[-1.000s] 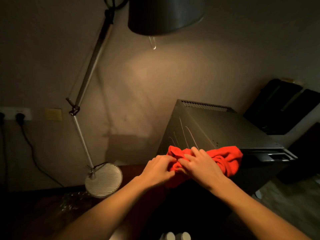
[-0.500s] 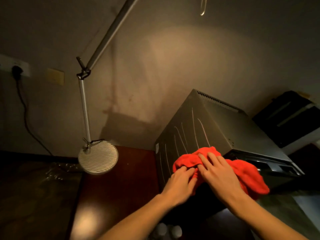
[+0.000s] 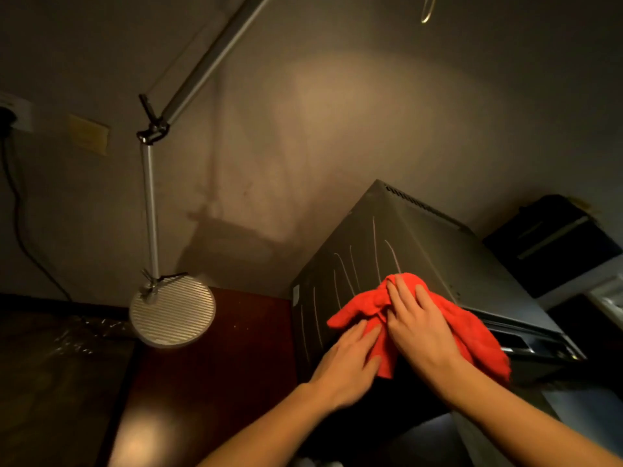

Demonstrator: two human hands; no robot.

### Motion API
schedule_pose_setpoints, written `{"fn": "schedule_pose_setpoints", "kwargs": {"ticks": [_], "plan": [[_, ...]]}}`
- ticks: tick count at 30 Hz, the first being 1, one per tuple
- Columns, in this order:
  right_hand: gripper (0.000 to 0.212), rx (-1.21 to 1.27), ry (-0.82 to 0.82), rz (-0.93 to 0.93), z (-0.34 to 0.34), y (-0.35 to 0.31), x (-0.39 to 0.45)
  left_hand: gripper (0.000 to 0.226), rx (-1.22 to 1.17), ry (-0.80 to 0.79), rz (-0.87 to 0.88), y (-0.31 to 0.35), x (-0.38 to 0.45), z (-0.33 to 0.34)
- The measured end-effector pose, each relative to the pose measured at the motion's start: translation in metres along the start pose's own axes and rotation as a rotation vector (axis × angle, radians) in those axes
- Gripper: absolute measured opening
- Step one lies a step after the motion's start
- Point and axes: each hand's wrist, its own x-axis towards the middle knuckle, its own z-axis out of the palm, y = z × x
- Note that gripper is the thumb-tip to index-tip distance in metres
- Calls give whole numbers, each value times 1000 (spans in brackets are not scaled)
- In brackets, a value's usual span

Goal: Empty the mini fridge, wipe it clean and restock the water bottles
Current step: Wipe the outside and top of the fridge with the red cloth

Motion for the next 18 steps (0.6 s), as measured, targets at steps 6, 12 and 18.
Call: {"fn": "schedule_pose_setpoints", "kwargs": {"ticks": [6, 12, 18], "plan": [[56, 68, -59, 99, 1, 1, 46, 65, 39, 62, 4, -18, 39, 1], [41, 74, -28, -41, 24, -7, 19, 53, -1, -96, -23, -37, 28, 15], [54, 59, -18, -70, 28, -1, 20, 39, 32, 1, 60, -35, 46, 20]]}}
